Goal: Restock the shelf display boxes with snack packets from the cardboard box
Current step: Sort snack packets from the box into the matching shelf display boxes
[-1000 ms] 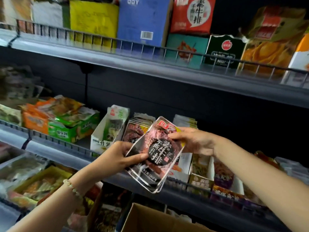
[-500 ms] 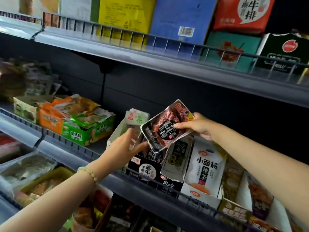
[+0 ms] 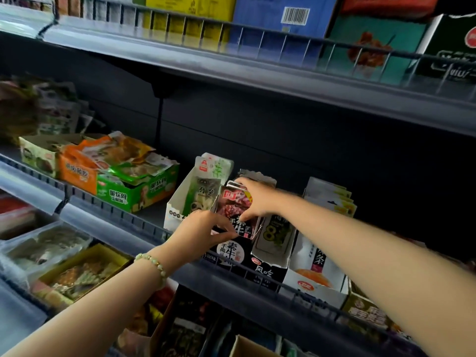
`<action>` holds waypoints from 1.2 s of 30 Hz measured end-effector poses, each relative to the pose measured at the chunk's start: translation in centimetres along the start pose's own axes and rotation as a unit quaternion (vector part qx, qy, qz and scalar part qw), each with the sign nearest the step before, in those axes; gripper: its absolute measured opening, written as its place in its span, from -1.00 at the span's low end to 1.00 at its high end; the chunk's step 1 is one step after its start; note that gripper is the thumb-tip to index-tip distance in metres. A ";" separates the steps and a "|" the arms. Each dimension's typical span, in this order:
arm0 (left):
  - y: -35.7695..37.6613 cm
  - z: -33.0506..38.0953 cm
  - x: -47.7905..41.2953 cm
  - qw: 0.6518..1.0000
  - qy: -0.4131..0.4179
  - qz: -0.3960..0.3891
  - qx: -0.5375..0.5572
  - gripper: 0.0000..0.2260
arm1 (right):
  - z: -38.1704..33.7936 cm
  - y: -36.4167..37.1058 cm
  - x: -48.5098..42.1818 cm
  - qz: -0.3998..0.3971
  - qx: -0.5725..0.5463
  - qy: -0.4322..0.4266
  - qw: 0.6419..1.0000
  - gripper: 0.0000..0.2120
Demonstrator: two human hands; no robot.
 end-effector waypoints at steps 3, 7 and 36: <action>0.1 0.1 0.1 1.000 -0.009 0.004 -0.002 -0.84 | 0.5 1.1 0.7 0.014 0.034 -0.013 0.999 -0.01; 0.2 1.4 0.8 0.999 -0.033 0.010 -0.019 -0.73 | 1.2 0.1 3.1 0.030 -0.002 0.000 1.000 -0.13; 25.3 19.6 21.3 0.852 -0.112 -0.500 0.107 -0.53 | 23.2 28.2 39.9 -0.376 -0.152 0.187 0.895 -0.31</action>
Point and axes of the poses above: each hand's wrist, its own x-axis away from the middle knuckle, its own y-axis out of the palm, z = x × y, the point moved 4 cm from there along -x, towards the middle knuckle, and after that the axes turned 9 degrees about y, right-handed, at the moved point
